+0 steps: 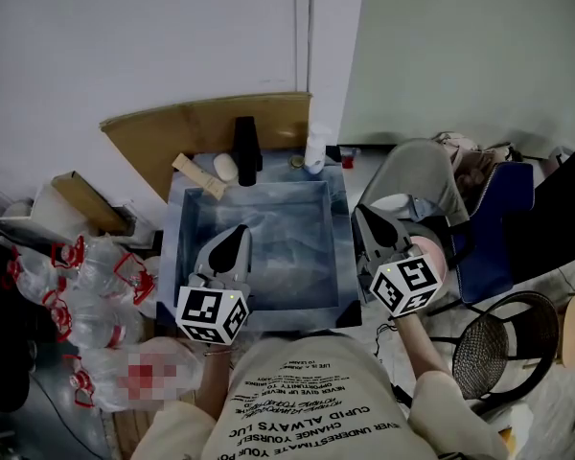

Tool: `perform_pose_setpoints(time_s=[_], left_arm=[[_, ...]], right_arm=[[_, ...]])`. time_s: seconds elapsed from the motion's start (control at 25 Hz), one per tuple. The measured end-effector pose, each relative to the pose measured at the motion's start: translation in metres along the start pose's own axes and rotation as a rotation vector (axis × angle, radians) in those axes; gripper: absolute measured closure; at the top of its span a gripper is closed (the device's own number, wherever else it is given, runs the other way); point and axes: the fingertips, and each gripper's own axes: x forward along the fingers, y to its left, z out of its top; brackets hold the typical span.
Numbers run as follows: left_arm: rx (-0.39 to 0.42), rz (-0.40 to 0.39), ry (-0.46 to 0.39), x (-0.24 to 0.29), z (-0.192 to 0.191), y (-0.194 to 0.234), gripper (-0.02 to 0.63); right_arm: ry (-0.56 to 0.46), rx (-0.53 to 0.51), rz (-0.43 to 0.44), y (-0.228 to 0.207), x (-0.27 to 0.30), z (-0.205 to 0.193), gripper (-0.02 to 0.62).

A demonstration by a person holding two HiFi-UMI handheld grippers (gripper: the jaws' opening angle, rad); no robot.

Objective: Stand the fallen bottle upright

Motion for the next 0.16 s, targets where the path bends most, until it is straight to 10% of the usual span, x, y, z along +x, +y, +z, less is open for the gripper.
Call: perform_pose_setpoints(time_s=[0.16], left_arm=[[0.002,0.005,0.006,-0.0001,-0.0024,0.0004,0.58]], right_arm=[[0.006,0.001,0.002,0.0011,0.0005,-0.0045,0.592]])
